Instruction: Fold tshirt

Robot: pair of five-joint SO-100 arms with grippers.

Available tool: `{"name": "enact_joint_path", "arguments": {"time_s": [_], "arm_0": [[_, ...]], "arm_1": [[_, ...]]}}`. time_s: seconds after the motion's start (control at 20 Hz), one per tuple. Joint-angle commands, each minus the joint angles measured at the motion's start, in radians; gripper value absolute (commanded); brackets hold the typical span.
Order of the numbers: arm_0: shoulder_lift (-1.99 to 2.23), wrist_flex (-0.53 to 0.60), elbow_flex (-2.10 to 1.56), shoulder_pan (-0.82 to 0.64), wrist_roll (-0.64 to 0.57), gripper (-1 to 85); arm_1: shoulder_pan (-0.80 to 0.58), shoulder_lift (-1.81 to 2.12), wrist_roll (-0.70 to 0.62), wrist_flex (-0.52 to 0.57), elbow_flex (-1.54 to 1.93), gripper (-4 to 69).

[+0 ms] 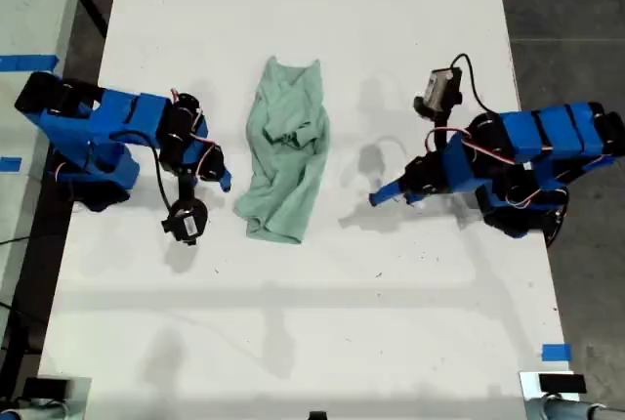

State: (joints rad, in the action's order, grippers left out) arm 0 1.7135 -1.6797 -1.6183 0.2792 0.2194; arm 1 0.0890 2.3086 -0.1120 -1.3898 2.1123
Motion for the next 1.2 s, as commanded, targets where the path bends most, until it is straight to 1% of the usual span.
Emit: {"name": "enact_joint_path", "arguments": {"time_s": [0.0, 0.15, 0.25, 0.35, 0.45, 0.55, 0.65, 0.75, 0.85, 1.0, 1.05, 1.15], "arm_0": [[0.164, 0.049, -0.130, 0.069, 0.100, 19.6], [0.198, 0.086, -0.183, 0.095, 0.133, 20.1], [0.192, 0.121, -0.184, 0.091, 0.114, 21.1], [0.147, 0.153, -0.146, 0.060, 0.043, 22.7], [0.067, 0.183, -0.051, 0.026, -0.052, 25.0], [-0.054, 0.169, 0.114, -0.009, -0.158, 28.6], [-0.152, 0.149, 0.239, -0.040, -0.229, 29.5], [-0.213, 0.141, 0.316, -0.069, -0.279, 29.5], [-0.256, 0.127, 0.357, -0.092, -0.308, 29.4], [-0.313, 0.138, 0.368, -0.109, -0.318, 29.7], [-0.337, 0.141, 0.370, -0.114, -0.318, 29.7], [-0.391, 0.146, 0.370, -0.117, -0.310, 30.0]], "arm_1": [[0.043, 0.083, 0.055, -0.012, 0.032, 30.7], [0.066, 0.089, 0.081, -0.011, 0.060, 31.0], [0.064, 0.064, 0.071, 0.017, 0.035, 30.7], [0.049, -0.044, 0.032, 0.049, -0.043, 30.2], [0.029, -0.219, -0.017, 0.048, -0.189, 30.4], [0.008, -0.391, -0.069, 0.046, -0.351, 30.5], [-0.006, -0.566, -0.112, 0.014, -0.538, 30.6], [-0.012, -0.749, -0.143, -0.049, -0.752, 30.8], [-0.017, -0.910, -0.161, -0.095, -0.939, 30.8], [-0.026, -1.123, -0.181, -0.132, -1.160, 30.7], [-0.031, -1.177, -0.187, -0.130, -1.210, 30.7], [-0.041, -1.250, -0.201, -0.094, -1.256, 30.6]]}}
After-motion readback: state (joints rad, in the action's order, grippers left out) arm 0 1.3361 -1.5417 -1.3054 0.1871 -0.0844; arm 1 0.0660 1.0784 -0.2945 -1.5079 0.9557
